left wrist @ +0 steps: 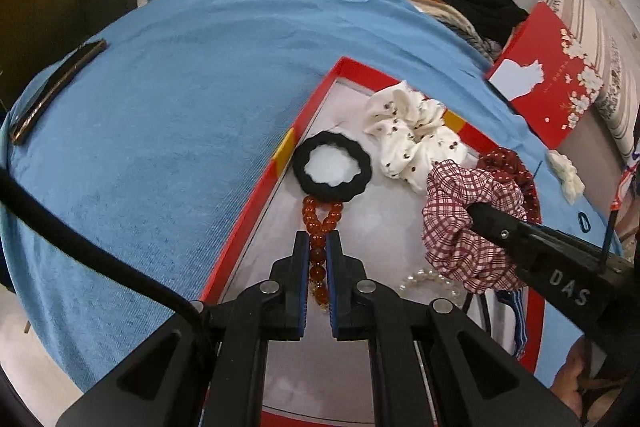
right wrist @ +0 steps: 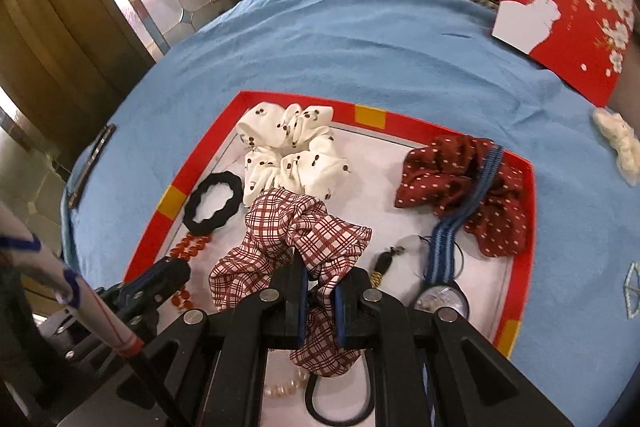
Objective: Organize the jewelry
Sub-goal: 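Carry the plaid scrunchie and red bead bracelet into the tray and open both tools, then grasp the silver hair clip with the right tool and lift it off the bracelet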
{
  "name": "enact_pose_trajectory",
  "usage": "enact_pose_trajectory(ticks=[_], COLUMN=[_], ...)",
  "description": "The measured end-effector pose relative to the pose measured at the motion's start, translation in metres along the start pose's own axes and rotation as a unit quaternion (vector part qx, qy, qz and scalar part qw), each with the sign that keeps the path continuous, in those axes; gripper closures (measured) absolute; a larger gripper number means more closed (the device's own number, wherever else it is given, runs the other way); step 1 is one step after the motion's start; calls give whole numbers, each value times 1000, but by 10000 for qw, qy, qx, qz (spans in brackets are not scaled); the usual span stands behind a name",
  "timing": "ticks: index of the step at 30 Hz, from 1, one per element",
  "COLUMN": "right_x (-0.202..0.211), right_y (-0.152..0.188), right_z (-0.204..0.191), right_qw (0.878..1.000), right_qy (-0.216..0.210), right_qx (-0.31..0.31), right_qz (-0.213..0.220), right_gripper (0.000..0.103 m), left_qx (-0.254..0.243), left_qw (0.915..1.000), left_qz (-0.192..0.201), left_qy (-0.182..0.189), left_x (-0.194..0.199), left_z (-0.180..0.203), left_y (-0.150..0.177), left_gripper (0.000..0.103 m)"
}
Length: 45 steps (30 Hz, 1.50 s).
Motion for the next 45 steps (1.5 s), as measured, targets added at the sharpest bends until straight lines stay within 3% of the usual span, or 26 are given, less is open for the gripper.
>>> enact_pose_trajectory(ticks=[7,10,12,14,17,23,28,36,41,45], right_x=[-10,-9,-8,-6,3,45,93,159,185,199], right_y=[-3,-4,-6,-7,-6,2,24,96,140,161], right_z=[2,3,1,2,4,24,74,195,251,284], right_qw=[9999,9999,9998,9998,9998,9991,9966,9819,9680,9580], right_qy=[136,113,128,96,34,23,312,948,1241,1375], right_qx=[-44,-88,-89,-117,-108,-128,-414,-1472,-2052,-2384], right_qz=[1,49,81,88,132,406,646,716,738,810], right_gripper=[86,82,75,61,58,53,50,50,50,50], left_qx=[265,400,440,453,486,565,618,533,87,-484], left_qw=[9995,9982,9972,9963,9952,9952,9948,9944,9914,9842], left_qz=[116,335,489,615,747,694,732,818,1150,1418], left_qy=[141,307,342,388,406,383,345,415,616,944], left_x=[5,16,23,30,38,39,43,51,72,91], left_z=[-8,-11,-11,-10,-9,-9,-8,4,41,83], left_y=[-2,-3,-4,-3,-2,-2,1,8,20,36], left_gripper=[95,89,82,76,70,70,65,65,64,55])
Point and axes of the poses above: each gripper's, at about its wrist camera, not at the fingertips, and x roughly against the way its jaws point, z to its right, y to its underside, the point moved 1 cm from there along -x, roughly the way its jaws point, and after that the axes turned 9 degrees about -y, right-handed, at the moved point
